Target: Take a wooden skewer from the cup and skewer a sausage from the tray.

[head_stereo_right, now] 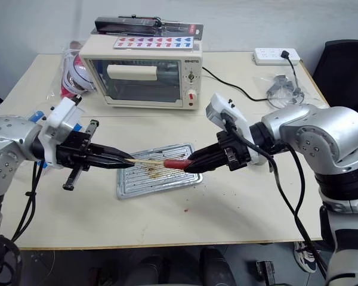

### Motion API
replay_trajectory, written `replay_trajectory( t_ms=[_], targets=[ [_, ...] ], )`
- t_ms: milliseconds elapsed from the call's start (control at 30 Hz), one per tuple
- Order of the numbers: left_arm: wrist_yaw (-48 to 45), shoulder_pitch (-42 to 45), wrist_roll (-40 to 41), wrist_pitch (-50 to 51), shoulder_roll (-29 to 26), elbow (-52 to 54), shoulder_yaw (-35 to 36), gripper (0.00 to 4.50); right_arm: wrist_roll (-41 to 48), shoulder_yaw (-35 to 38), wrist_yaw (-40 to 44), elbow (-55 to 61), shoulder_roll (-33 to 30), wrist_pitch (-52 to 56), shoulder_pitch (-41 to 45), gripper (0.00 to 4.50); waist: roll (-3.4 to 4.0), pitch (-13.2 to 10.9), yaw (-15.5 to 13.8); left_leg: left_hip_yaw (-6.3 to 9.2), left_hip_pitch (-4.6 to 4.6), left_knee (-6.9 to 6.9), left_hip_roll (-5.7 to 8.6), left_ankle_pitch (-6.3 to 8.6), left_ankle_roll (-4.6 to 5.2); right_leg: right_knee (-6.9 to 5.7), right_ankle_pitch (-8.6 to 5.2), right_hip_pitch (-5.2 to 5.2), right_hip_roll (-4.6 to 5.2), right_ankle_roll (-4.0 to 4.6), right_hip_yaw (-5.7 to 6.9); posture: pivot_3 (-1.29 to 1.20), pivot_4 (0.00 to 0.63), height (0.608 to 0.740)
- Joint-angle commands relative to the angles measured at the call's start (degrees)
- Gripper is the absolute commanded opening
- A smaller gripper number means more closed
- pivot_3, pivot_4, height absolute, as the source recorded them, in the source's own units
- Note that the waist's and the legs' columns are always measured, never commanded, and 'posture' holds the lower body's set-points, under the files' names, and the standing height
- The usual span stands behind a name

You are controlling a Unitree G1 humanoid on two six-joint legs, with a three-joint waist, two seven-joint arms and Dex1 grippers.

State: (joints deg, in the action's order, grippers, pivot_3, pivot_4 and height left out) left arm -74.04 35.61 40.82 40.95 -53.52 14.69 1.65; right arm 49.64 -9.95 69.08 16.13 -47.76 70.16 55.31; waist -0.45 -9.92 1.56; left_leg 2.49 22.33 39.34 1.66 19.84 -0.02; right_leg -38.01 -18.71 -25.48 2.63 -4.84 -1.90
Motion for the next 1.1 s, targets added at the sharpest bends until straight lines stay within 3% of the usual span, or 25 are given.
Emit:
replay_trajectory(
  t_ms=[33,67,300,400,567,800,967,1100],
  targets=[
    [1.0,-1.7,-1.3,-1.9,-0.4,-0.3,2.0,0.00,-1.3,1.0,0.7,2.0,-1.8,-2.7,1.2,2.08,0.00,0.0,0.0,0.00,0.00,0.00,0.00,0.00,0.00,0.00,0.00,0.00,0.00,0.00,0.00,0.00,0.150,0.740],
    [1.6,-2.7,-1.4,-2.0,-0.5,0.0,2.7,0.00,-2.6,1.0,0.5,1.7,-2.2,-4.1,1.3,2.32,0.00,0.0,0.0,0.00,0.00,0.00,0.00,0.00,0.00,0.00,0.00,0.00,0.00,0.00,0.00,0.00,0.150,0.740],
    [9.3,-12.7,-1.5,-2.9,0.0,4.1,11.5,0.00,-9.4,0.1,1.5,-0.2,-5.0,-11.3,1.9,2.32,0.00,0.0,0.0,0.00,0.00,-0.02,-0.01,0.00,0.00,0.01,0.00,-0.02,-0.01,0.00,-0.01,0.00,0.150,0.740],
    [14.2,-17.7,-2.1,-3.7,1.7,7.3,15.7,0.00,-9.9,-0.3,2.7,-0.1,-5.4,-11.8,1.5,2.79,0.00,0.0,0.0,-0.01,-0.01,-0.03,-0.01,0.00,0.00,0.00,0.00,-0.02,0.01,0.00,-0.03,0.00,0.150,0.740],
    [29.7,-27.0,-4.3,-3.7,9.8,14.3,24.5,0.00,-14.5,-1.4,0.3,-3.0,-1.2,-17.3,2.7,3.93,-0.04,0.0,0.0,-0.01,0.00,-0.01,0.00,0.01,0.01,0.00,0.00,-0.01,0.02,0.00,-0.04,0.00,0.150,0.740],
    [38.9,-40.5,-1.2,-1.5,15.4,19.6,42.6,0.00,-17.0,-2.2,1.0,-6.3,2.4,-20.5,3.9,3.93,-0.05,0.0,-0.1,-0.02,-0.01,-0.04,-0.03,0.00,0.00,0.02,0.00,-0.03,-0.01,0.00,-0.04,0.00,0.150,0.740],
    [38.0,-48.3,-1.7,-3.1,14.5,14.0,54.7,0.00,-17.9,-2.6,0.6,-7.7,5.1,-21.7,4.2,3.93,-0.07,0.0,-0.2,-0.02,-0.03,-0.04,-0.01,0.01,0.00,0.08,0.00,0.00,0.02,0.00,-0.05,0.00,0.150,0.740],
    [36.8,-45.6,-5.5,-7.5,7.8,-2.8,57.3,0.00,-17.6,-2.1,-0.3,-9.4,7.2,-19.9,5.8,4.45,-0.07,0.0,-0.4,0.02,-0.06,-0.02,0.00,-0.03,-0.06,0.17,0.00,0.00,0.02,0.01,-0.02,0.00,0.150,0.740]
  ],
)
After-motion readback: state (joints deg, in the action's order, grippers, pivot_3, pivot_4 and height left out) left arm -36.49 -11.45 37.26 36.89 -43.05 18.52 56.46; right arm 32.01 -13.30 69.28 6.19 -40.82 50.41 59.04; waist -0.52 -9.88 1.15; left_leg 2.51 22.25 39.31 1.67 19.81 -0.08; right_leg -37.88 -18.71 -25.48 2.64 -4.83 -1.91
